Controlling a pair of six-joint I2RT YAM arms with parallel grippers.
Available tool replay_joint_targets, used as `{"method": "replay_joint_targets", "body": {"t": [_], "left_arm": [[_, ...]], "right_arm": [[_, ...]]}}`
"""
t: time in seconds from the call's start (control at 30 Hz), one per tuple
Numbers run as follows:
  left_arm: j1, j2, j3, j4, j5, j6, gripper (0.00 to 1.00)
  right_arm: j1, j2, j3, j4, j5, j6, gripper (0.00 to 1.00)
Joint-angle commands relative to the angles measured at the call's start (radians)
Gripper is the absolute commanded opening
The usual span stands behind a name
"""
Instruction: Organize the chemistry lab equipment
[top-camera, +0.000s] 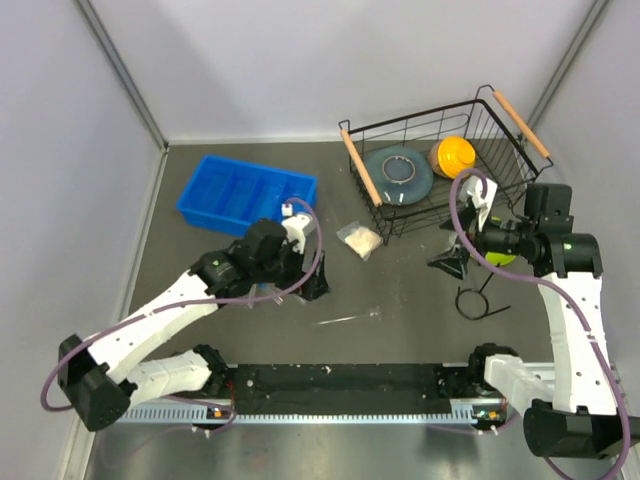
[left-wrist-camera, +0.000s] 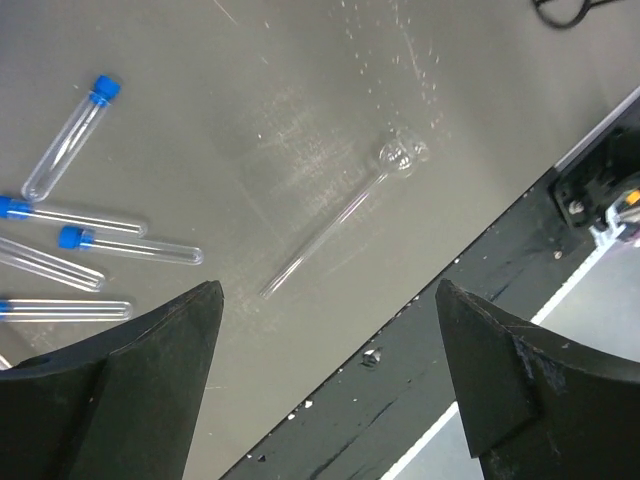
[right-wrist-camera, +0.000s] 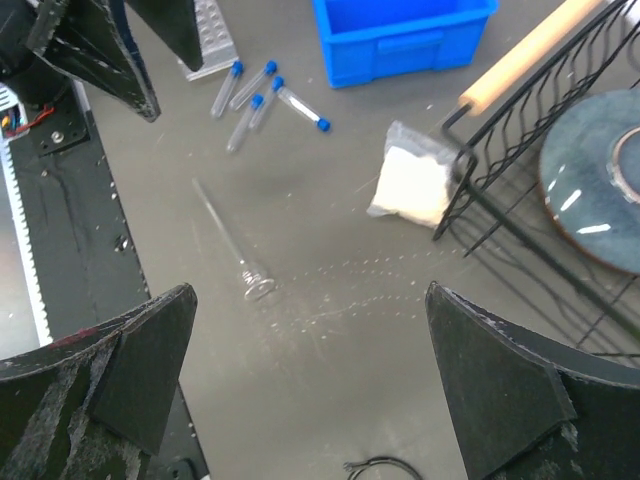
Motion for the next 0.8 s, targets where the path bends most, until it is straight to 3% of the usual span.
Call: {"method": "replay_joint_targets", "body": {"t": [0.0, 0.2, 0.53, 0.77], "left_arm": [[-0.076, 0.077, -0.006, 0.097, -0.066, 0.043, 0.93], [-0.093, 0.19, -0.004, 0.16, -0.049, 0.015, 0.92], [-0.08, 0.4, 0.013, 0.447, -0.045, -0.242, 0.9], [0.032, 0.519, 0.016, 0.614, 0.013, -0.42, 0.84]], "right_arm": [[0.012, -0.028, -0.054, -0.016, -0.041, -0.082, 0.99], [0.025, -0.034, -0.103, -0.014, -0.014, -0.108, 0.99], [0.032, -0.037, -0.15, 0.004, 0.031, -0.115, 0.99], [0.032, -0.048, -0.207, 0.082, 0.066, -0.056, 0.99]]}}
